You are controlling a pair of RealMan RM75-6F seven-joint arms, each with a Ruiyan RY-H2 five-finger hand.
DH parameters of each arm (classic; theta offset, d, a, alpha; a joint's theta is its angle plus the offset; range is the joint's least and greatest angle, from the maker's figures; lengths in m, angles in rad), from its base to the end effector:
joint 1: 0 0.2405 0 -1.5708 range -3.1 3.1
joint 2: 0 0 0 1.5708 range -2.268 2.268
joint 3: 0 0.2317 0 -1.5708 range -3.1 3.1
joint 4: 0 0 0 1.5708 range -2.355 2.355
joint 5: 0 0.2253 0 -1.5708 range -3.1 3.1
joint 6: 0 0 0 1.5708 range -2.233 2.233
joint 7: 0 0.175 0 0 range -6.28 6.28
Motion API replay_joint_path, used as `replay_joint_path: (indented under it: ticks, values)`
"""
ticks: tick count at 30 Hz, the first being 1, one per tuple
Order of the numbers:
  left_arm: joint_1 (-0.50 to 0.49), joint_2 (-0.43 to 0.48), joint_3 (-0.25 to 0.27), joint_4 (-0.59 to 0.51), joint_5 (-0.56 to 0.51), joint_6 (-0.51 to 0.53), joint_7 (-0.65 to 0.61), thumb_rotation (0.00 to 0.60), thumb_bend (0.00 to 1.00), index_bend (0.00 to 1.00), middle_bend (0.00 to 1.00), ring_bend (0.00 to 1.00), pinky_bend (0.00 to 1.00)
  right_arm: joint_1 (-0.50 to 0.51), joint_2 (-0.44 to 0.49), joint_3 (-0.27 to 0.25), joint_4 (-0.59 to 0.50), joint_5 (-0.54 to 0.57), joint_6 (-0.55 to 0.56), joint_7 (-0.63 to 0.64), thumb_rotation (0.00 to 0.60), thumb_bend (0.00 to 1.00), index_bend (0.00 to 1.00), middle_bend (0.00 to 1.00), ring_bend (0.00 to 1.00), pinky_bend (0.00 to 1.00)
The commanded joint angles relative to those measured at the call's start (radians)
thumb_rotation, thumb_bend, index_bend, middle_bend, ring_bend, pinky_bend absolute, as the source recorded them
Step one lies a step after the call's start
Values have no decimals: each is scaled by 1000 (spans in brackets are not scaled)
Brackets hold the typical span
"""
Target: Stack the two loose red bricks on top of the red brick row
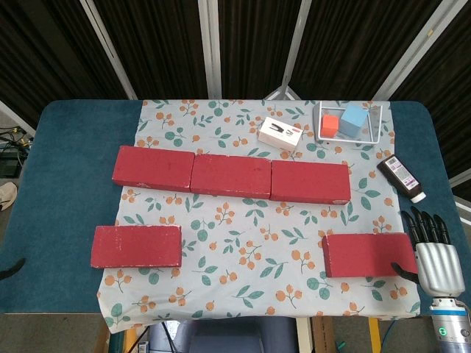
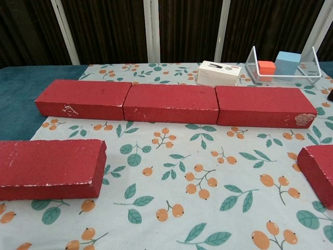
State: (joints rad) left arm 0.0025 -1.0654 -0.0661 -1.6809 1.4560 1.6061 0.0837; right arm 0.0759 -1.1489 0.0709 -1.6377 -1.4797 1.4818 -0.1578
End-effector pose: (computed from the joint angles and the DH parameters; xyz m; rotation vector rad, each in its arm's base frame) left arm -0.3003 0.1871 0.1686 -1.2477 -0.8185 -0.8443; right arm -0.2894 -0.2128 0.1268 1.3900 -0.8302 0.8248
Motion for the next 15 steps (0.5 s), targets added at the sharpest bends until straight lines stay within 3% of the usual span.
replay_joint_path:
  ticks: [1,15]
  values:
    - [0,2,1,2,0,-5,-5,600,0,47,18,0,138,-1,-1,-2,-1,-5,4,-2,600,80,0,0,0,0]
    - [28,5,6,-15,33,56,1,600,0,47,19,0,138,-4,14,-3,-9,3,-5,47,600,81,0,0,0,0]
